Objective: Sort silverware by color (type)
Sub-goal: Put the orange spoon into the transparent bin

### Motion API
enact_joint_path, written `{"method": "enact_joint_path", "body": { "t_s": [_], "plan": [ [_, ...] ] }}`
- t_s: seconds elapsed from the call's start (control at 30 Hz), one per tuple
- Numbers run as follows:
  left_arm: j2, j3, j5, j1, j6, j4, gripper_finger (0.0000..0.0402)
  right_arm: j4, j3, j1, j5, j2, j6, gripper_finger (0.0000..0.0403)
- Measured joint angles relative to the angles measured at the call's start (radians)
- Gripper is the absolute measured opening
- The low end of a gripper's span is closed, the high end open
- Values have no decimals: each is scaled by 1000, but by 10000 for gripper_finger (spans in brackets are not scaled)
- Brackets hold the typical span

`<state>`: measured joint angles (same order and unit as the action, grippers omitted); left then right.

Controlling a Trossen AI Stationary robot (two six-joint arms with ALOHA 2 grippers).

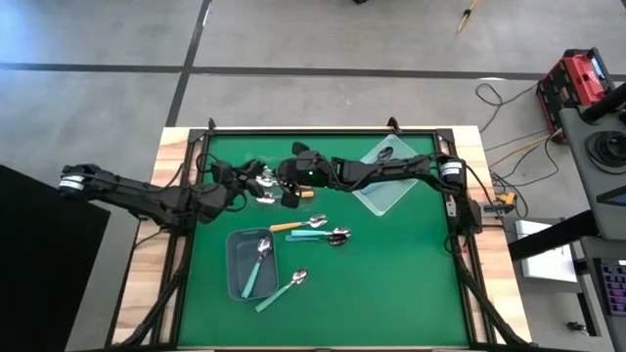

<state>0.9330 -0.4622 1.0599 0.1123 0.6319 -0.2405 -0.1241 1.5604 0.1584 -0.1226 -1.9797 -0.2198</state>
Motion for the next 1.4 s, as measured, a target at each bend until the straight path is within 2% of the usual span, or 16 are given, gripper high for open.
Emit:
{"method": "enact_joint_path", "body": {
  "t_s": [0.27, 0.5, 1.03, 1.2, 1.4],
  "plan": [
    [-39, 0, 1, 0, -102, 1, 130, 39, -1, 12, 2, -1, 3, 37],
    [-94, 0, 2, -1, -167, 3, 162, 64, -1, 13, 3, -1, 3, 37],
    [-181, 0, 4, -1, -242, 3, 190, 65, -18, 15, 72, -3, 24, 37],
    [-173, 0, 4, -1, -240, 2, 191, 30, -1, 17, 87, -40, 27, 37],
    [-168, 0, -3, -1, -239, 2, 191, 69, 71, 19, 98, -114, 29, 37]
  ]
}}
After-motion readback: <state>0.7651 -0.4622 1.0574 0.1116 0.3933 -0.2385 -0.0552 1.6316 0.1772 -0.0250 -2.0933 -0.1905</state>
